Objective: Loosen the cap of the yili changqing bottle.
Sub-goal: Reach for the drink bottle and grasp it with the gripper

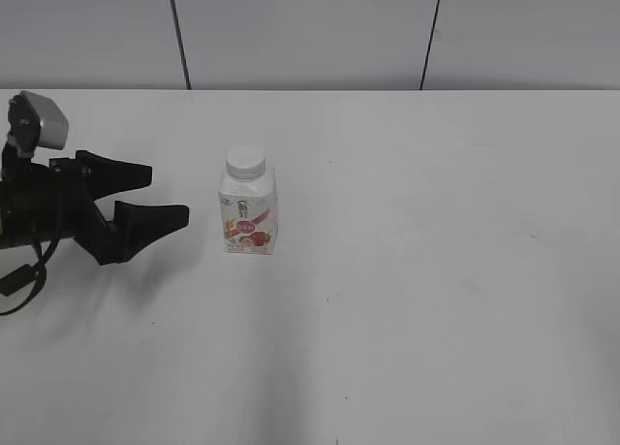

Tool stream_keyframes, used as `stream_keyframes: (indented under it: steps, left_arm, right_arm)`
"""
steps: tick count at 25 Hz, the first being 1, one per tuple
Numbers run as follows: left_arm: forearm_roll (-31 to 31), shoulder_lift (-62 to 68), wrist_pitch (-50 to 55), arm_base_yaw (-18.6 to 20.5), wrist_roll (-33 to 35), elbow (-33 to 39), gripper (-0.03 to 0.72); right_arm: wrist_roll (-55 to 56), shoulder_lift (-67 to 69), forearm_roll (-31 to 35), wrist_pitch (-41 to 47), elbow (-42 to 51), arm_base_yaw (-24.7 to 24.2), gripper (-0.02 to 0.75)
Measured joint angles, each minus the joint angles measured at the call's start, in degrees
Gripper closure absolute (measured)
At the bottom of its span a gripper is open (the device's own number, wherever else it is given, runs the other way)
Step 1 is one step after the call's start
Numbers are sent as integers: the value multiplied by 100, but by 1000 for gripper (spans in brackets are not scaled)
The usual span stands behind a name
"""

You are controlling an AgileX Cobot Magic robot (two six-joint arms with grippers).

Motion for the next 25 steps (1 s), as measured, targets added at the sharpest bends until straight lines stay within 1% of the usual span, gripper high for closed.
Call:
stream_keyframes:
  steps: [2, 4, 8, 13, 19, 25]
  left_arm:
    - [205, 287, -133, -6, -82, -244, 45]
    - [455, 516, -246, -6, -217, -536, 36]
    - [1107, 1010, -387, -6, -504, -1212, 36]
    - [1882, 1671, -743, -89, -974, -2044, 62]
    - [2193, 2200, -840, -408, -1243, -2865, 87]
    - [2297, 2670, -846, -628, -1365, -3422, 98]
  right_arm:
    - [0, 0, 0, 0, 0, 0, 256]
    - [0, 0, 0, 0, 0, 0, 256]
    - [0, 0, 0, 0, 0, 0, 256]
    - [0, 0, 0, 0, 0, 0, 256]
    - [0, 0, 0, 0, 0, 0, 256]
    - [0, 0, 0, 0, 0, 0, 256]
